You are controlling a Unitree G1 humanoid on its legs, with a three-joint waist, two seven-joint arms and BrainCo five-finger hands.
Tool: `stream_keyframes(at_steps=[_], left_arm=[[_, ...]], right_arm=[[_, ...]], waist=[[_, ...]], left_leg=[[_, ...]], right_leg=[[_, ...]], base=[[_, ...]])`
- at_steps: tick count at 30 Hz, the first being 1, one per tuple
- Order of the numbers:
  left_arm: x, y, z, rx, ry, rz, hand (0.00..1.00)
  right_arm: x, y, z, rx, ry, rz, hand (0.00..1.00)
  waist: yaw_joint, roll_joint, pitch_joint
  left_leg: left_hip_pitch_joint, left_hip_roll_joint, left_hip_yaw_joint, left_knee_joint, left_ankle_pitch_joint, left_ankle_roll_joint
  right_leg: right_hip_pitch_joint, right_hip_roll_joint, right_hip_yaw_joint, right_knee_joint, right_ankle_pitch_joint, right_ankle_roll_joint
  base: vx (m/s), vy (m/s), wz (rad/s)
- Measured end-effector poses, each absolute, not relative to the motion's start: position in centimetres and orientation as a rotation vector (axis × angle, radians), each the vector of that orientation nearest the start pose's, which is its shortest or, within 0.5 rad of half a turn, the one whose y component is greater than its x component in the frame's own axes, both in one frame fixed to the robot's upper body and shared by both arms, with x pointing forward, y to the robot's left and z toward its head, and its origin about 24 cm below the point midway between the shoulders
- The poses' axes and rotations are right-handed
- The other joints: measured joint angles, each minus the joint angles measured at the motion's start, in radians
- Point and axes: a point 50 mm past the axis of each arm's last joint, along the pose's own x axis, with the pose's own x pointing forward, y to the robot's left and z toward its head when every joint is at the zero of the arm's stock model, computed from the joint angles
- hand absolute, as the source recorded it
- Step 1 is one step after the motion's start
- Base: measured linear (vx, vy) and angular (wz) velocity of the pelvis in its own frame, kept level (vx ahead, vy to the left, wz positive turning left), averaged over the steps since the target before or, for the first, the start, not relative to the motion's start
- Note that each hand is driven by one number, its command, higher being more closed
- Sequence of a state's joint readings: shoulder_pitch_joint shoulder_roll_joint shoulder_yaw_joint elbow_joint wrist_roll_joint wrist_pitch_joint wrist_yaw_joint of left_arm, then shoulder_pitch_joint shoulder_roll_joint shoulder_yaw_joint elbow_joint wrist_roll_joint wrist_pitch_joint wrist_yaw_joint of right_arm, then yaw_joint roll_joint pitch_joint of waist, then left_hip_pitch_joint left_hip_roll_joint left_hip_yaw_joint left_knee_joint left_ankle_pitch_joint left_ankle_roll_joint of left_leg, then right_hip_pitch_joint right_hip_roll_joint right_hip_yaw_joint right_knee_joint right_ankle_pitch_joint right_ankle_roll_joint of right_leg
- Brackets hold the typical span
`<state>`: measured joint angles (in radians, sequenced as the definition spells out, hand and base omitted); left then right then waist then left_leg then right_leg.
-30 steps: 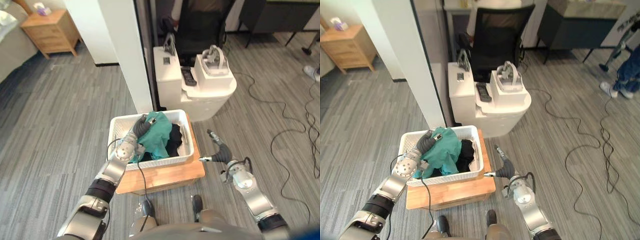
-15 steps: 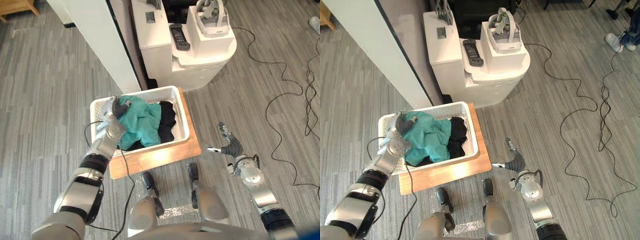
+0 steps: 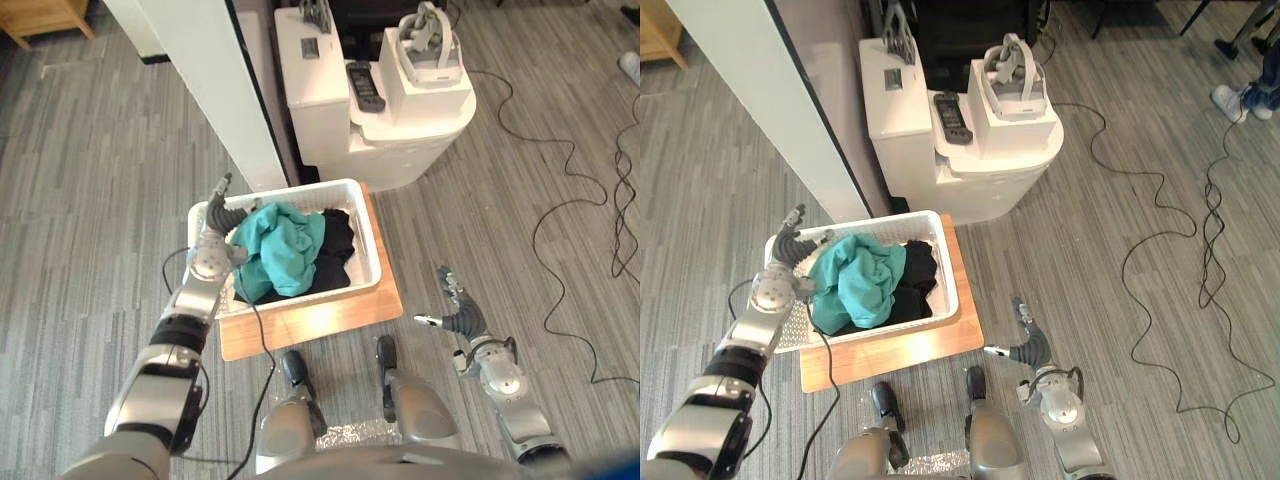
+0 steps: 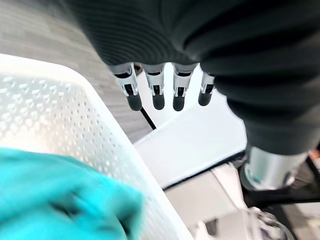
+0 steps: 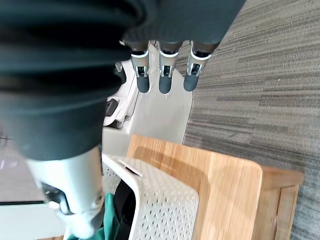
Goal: Tidy the bed and pick cloth on bed and put in laundry
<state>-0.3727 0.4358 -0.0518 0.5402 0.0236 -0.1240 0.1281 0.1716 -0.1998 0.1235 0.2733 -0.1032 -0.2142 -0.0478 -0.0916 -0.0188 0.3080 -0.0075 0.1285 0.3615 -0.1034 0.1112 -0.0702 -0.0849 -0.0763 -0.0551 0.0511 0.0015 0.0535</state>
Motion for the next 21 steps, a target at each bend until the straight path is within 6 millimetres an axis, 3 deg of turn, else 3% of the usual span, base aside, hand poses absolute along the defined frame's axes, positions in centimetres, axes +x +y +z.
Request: stream_keyframes(at_steps=[8, 13, 14, 16, 21], left_arm=[[26.4, 25.3, 2.2, 0.195, 0.089, 0.243, 0.00], [19.8, 26.2, -2.9, -0.040, 0.270, 0.424, 0.00], [19.4, 26.2, -3.2, -0.054, 0.282, 0.431, 0.00], [16.1, 25.6, -5.6, -0.139, 0.384, 0.494, 0.00], [11.6, 24.5, -9.5, -0.247, 0.588, 0.551, 0.00]], right_arm=[[16.1, -17.4, -7.3, -0.283, 0.447, 0.083, 0.00], [12.8, -18.7, -10.4, -0.249, 0.647, 0.000, 0.00], [12.6, -18.7, -10.6, -0.247, 0.659, -0.003, 0.00], [10.7, -18.7, -11.8, -0.221, 0.746, -0.030, 0.00], [9.0, -19.5, -13.2, -0.151, 0.843, -0.130, 0.00]], waist=[[0.031, 0.012, -0.105], [0.053, 0.028, -0.149], [0.055, 0.028, -0.153], [0.064, 0.025, -0.175], [0.086, 0.017, -0.218]], left_leg=[[0.075, -0.009, -0.050, 0.000, -0.026, -0.005], [0.103, -0.014, -0.071, -0.001, -0.044, -0.008], [0.102, -0.014, -0.072, -0.001, -0.045, -0.009], [0.112, -0.016, -0.084, -0.001, -0.054, -0.011], [0.133, -0.020, -0.080, -0.001, -0.074, -0.006]], right_leg=[[0.119, -0.008, -0.056, -0.026, -0.030, 0.005], [0.169, -0.014, -0.081, -0.036, -0.049, 0.014], [0.170, -0.014, -0.084, -0.036, -0.050, 0.015], [0.188, -0.020, -0.101, -0.032, -0.068, 0.014], [0.208, -0.031, -0.117, -0.024, -0.088, 0.016]], base=[[0.06, -0.001, 0.22], [0.03, 0.004, 0.13], [0.02, -0.002, 0.14], [0.06, 0.001, 0.19], [0.05, 0.013, 0.05]])
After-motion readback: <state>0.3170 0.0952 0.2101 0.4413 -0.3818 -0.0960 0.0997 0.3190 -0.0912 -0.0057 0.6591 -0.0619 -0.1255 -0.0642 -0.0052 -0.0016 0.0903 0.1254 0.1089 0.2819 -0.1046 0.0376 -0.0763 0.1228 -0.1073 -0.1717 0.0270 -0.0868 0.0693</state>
